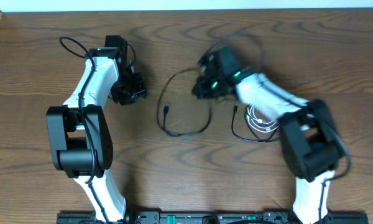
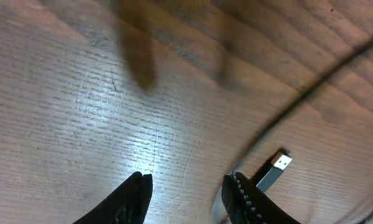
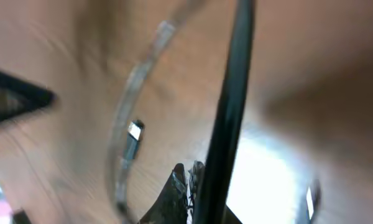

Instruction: Untangle cables

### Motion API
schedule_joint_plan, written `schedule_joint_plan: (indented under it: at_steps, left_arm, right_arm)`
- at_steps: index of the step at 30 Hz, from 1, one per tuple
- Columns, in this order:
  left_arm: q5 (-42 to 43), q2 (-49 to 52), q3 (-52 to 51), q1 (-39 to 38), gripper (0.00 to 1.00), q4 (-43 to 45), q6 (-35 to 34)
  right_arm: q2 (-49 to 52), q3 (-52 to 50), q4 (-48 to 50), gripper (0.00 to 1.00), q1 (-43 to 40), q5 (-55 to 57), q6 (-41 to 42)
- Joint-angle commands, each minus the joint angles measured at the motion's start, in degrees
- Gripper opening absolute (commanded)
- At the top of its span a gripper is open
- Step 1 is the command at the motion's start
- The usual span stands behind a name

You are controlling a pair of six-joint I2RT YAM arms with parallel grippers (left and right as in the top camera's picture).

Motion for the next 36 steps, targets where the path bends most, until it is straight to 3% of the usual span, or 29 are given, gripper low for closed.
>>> schedule_joint_plan:
  at_steps: [1,9,18,23,32,36]
  left_arm:
    - [0.5,0.6,0.0,0.1,0.42,0.0,1.6]
    - [0.7,0.6,0.0,0.1,0.42,0.6,1.6]
    - [1.1,0.6,0.0,0.0,0.42,1.3,2.4]
    - [1.2,0.6,0.0,0.0,0.43,1.6,2.4]
    - [3.1,0.6,0.0,0.0,0.43,1.4,2.9]
    - [3.0,0.6,0.0,0.0,0.43,1.4,2.8]
  right_arm:
    - [-9.7,8.9,-1.5,0.01,-8.9,1.0,-2.1]
    - [-12.0,25.3,-6.8,0.01,-29.5,1.2,-2.2]
    - [-11.1,28.6,-8.3,0.01,-52.6,1.5,-2.9]
    - [-7.6,28.6,-9.2,0.01,-58.0,1.7,-5.4]
    - [0.5,28.6,-2.6,0.09,-63.7,2.0,-5.1]
    - [0.6,28.8,2.5,0.03,-65.2,2.9,0.3]
